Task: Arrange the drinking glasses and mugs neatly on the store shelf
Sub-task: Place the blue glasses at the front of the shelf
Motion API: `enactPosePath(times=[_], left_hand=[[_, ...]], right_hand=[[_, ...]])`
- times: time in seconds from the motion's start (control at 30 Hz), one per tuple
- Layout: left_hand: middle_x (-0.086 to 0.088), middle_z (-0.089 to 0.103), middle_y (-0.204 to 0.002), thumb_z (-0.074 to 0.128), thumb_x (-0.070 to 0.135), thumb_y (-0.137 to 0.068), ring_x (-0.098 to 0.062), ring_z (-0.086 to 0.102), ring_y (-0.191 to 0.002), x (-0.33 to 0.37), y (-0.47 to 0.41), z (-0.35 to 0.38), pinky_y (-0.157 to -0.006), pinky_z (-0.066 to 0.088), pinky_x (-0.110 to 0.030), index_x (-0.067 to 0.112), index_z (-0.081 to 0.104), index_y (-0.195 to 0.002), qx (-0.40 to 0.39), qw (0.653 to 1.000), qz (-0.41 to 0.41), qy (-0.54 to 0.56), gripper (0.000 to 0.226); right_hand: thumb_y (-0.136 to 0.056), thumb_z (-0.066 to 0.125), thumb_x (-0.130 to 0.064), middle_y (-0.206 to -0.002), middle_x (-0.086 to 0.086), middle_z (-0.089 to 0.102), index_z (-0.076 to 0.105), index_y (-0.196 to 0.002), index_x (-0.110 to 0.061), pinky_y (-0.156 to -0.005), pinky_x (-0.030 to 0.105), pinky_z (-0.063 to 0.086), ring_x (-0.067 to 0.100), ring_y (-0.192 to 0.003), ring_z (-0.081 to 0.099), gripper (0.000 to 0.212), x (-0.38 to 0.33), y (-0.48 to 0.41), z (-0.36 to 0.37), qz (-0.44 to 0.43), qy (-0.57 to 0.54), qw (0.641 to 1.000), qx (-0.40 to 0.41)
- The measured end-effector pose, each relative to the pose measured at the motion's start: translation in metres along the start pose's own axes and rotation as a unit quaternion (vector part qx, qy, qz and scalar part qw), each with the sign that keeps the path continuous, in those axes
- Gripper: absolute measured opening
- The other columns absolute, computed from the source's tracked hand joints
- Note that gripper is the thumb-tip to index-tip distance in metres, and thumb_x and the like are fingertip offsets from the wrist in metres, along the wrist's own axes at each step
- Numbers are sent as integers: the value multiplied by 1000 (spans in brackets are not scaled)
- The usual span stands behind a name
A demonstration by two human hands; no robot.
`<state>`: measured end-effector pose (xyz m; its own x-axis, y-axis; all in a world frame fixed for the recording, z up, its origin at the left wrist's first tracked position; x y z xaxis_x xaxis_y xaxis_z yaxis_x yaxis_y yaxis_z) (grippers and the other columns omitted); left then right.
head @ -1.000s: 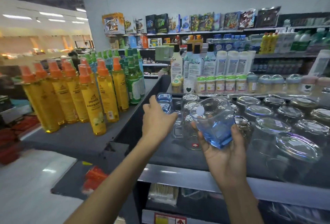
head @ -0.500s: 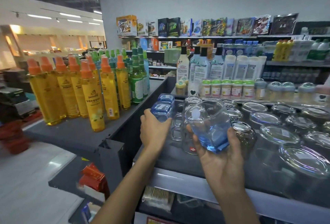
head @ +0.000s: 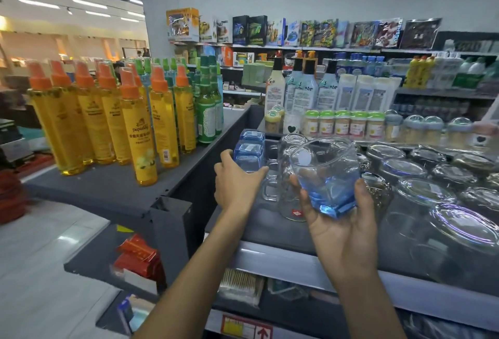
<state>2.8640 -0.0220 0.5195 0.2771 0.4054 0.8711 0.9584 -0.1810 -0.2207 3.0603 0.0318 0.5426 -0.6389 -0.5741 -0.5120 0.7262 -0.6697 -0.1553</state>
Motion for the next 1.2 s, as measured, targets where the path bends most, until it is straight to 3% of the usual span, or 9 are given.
enactPosePath(times=[0.13, 0.3, 0.57, 0.7, 0.83, 0.97, 1.2], left_hand=[[-3, 55, -130, 85, 47, -76, -28, 64, -113, -1, -1, -2, -80, 48, -36, 24, 45, -137, -6, 1000, 7, 3, 76], [-5, 59, -127, 84, 42, -80, -29, 63, -115, -2, -1, -5, -81, 42, -33, 23, 50, -137, -3, 1000, 11, 20, 69], [-6, 57, -133, 85, 44, -78, -27, 62, -117, -6, -3, -3, -80, 43, -34, 22, 47, -142, -13, 1000, -9, 15, 78], [-3, 64, -129, 85, 43, -77, -24, 65, -114, -6, -3, -2, -80, 46, -33, 22, 51, -137, -13, 1000, -3, 20, 72], [-3, 65, -129, 85, 44, -76, -25, 65, -115, -7, -3, -2, -86, 52, -37, 23, 50, -138, -13, 1000, -8, 23, 74], [-3, 65, -129, 85, 45, -76, -25, 65, -115, -7, -3, -2, -92, 56, -41, 24, 49, -139, -15, 1000, -5, 18, 75], [-3, 65, -127, 83, 45, -75, -26, 65, -112, -6, -1, -4, -88, 53, -38, 23, 49, -137, -15, 1000, -6, 21, 73]], right_hand=[[-91, 55, -36, -126, 19, 71, 84, -96, -17, -79, 34, 64, 44, -109, 71, 34, 0, -2, 0, -5, 7, 1000, -4], [-92, 58, -36, -130, 20, 69, 83, -99, -15, -78, 34, 63, 47, -112, 69, 33, 3, -3, -3, 2, 2, 1000, -2], [-92, 58, -36, -131, 19, 69, 83, -101, -16, -81, 35, 63, 48, -113, 68, 33, 3, -2, -5, 7, -7, 1000, -19], [-92, 58, -36, -136, 21, 65, 69, -121, -12, -83, 36, 63, 49, -114, 67, 39, 4, -2, -7, 11, -3, 1000, -24], [-92, 60, -35, -137, 22, 64, 73, -115, -13, -83, 37, 63, 50, -114, 67, 35, 3, -2, -7, 13, -14, 999, -26], [-93, 58, -36, -140, 22, 62, 63, -126, -12, -81, 36, 63, 49, -116, 66, 41, 3, -2, -9, 10, -11, 1000, -28], [-94, 55, -37, -131, 17, 68, 63, -127, -12, -84, 35, 63, 45, -113, 69, 42, 2, -1, -8, -2, 2, 1000, -31]])
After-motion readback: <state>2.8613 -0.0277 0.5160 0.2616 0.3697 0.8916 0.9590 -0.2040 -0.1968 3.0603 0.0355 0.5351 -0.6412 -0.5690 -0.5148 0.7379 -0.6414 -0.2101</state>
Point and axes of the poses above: each hand's wrist, its own y-axis away from the middle knuckle, its own z-axis out of the palm, x = y × z, the point moved 4 cm from there along -y, towards the middle knuckle
